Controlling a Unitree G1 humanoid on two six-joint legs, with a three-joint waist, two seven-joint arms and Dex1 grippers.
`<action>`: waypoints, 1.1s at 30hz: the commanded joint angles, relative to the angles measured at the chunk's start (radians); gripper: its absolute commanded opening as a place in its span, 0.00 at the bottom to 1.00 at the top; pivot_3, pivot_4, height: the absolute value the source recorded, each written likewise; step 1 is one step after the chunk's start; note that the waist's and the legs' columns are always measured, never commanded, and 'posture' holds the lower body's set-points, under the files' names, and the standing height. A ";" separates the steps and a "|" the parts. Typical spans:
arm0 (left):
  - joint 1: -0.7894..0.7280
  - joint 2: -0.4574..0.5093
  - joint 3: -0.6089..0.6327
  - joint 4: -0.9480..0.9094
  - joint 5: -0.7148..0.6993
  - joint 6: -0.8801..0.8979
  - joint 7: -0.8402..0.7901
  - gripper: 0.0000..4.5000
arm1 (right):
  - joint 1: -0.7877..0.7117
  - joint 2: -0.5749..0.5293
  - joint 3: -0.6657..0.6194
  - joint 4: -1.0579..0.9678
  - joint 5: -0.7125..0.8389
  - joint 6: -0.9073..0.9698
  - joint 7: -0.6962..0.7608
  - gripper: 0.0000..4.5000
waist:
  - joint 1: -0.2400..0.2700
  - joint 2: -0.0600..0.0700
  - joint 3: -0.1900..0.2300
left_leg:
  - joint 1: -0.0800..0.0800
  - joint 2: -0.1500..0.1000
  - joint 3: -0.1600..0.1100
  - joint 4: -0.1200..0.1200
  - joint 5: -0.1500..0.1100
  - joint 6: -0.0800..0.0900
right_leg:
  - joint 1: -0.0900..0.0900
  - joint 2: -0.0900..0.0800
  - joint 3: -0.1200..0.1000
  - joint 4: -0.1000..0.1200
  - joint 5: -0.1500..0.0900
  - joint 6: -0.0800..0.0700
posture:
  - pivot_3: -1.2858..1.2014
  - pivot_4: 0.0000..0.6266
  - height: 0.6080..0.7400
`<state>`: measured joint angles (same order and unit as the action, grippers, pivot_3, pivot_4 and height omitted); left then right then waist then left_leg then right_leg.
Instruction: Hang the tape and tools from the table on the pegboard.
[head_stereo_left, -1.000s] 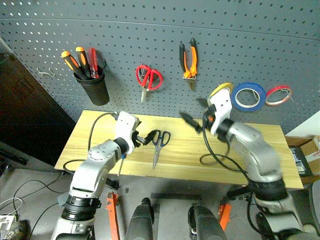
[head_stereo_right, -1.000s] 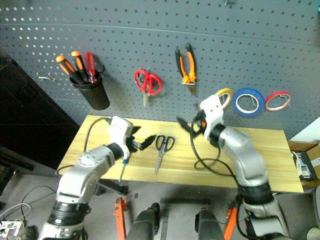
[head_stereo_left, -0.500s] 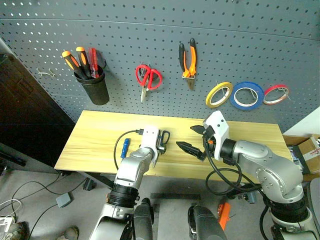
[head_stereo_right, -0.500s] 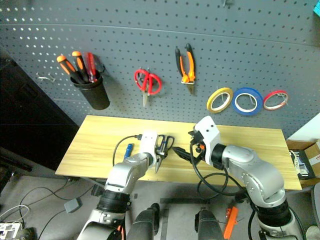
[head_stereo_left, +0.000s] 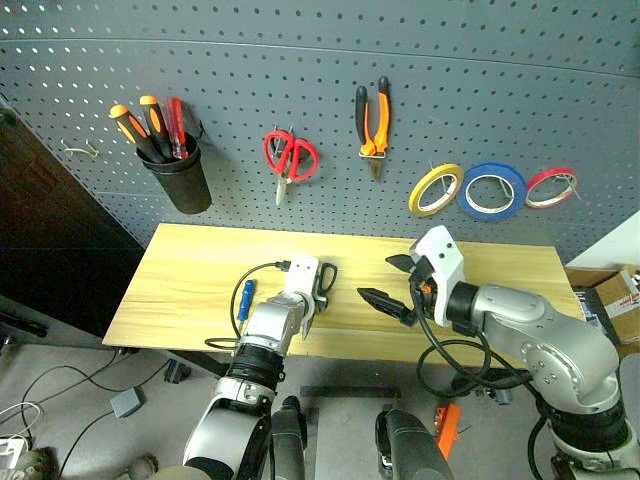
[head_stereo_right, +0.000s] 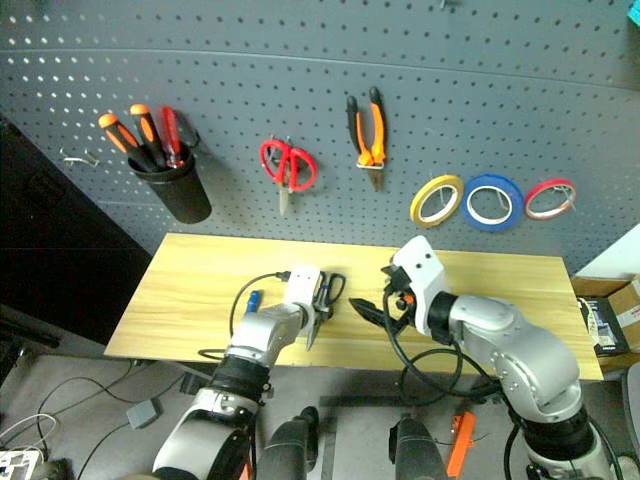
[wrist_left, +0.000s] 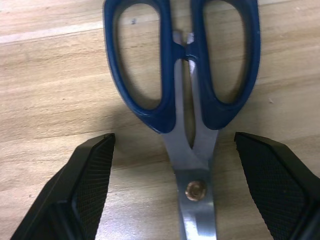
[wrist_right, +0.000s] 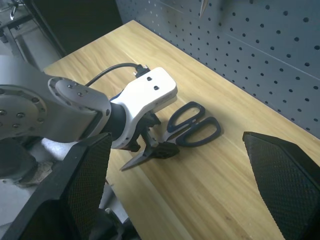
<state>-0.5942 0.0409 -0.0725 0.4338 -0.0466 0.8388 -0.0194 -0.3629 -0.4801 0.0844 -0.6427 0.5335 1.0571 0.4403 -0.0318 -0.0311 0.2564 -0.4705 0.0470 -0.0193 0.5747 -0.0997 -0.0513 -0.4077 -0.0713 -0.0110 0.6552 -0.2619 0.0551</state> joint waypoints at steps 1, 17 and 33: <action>0.002 -0.016 0.014 0.033 0.004 0.006 0.008 0.90 | 0.006 -0.013 -0.040 -0.044 0.030 0.000 0.009 0.99 | 0.000 0.000 0.000 | 0.000 0.000 0.000 0.000 0.000 0.000 | 0.000 0.000 0.000 0.000 0.000 0.000 | 0.46 0.42 1.00; 0.030 0.020 0.029 0.050 0.000 -0.085 -0.083 0.15 | 0.051 -0.038 -0.104 -0.064 0.116 0.010 0.007 1.00 | -0.001 0.000 0.000 | 0.001 0.000 0.000 0.000 0.000 0.000 | 0.002 0.000 0.000 -0.002 0.000 0.000 | 0.45 0.38 1.00; 0.377 0.315 0.039 -0.707 -0.143 -0.387 -0.519 0.13 | 0.076 -0.157 -0.187 -0.120 0.120 -0.184 0.097 1.00 | -0.022 0.000 0.000 | 0.000 0.001 0.001 -0.003 -0.001 -0.002 | 0.001 0.000 0.000 -0.006 0.002 -0.005 | 0.46 0.37 1.00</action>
<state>-0.2280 0.3527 -0.0353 -0.1629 -0.1610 0.5257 -0.5091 -0.2842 -0.6243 -0.0668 -0.7268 0.6473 0.9135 0.5169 -0.0540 -0.0310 0.2562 -0.4706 0.0481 -0.0179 0.5721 -0.1012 -0.0532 -0.4058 -0.0714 -0.0108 0.6467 -0.2593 0.0504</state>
